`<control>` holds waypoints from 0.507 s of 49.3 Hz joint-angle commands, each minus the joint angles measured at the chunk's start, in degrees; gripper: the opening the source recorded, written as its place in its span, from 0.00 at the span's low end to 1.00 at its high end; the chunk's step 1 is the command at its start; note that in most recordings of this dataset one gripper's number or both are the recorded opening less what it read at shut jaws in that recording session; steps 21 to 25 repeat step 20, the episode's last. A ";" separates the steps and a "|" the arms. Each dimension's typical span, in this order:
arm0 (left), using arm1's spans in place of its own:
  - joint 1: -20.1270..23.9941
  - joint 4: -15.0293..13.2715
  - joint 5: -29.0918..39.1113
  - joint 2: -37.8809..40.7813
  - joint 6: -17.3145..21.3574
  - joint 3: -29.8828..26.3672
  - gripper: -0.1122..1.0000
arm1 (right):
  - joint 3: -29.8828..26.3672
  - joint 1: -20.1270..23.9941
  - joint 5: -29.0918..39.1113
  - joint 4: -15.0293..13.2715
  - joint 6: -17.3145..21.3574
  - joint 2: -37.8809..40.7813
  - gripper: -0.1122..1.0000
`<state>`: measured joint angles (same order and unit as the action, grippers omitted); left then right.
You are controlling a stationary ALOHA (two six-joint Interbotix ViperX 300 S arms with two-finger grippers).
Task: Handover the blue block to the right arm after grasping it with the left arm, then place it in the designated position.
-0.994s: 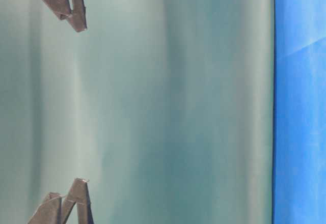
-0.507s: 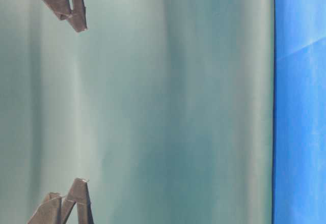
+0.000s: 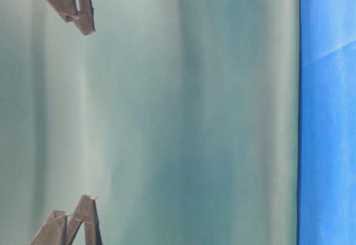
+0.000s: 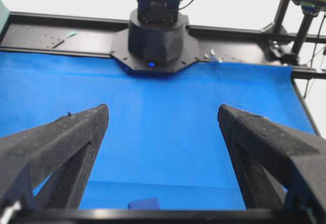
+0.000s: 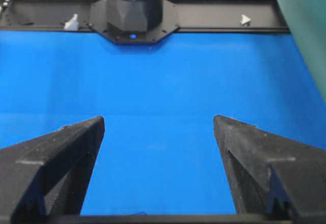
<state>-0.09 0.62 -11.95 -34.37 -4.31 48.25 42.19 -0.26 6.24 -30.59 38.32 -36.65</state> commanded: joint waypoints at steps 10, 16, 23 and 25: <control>-0.09 0.18 -0.26 -1.32 0.18 -1.05 0.94 | -0.62 0.00 -0.53 -0.35 0.00 -0.18 0.81; -0.09 0.18 -0.18 -1.23 0.18 -0.97 0.94 | -0.62 -0.09 -0.79 -0.62 -0.09 -0.18 0.81; -0.09 0.18 -0.18 -1.23 0.18 -1.05 0.94 | -0.62 0.00 -1.05 -0.70 0.00 -0.18 0.81; -0.09 0.18 -0.18 -1.23 0.18 -1.05 0.94 | -0.62 0.00 -1.05 -0.70 0.00 -0.18 0.81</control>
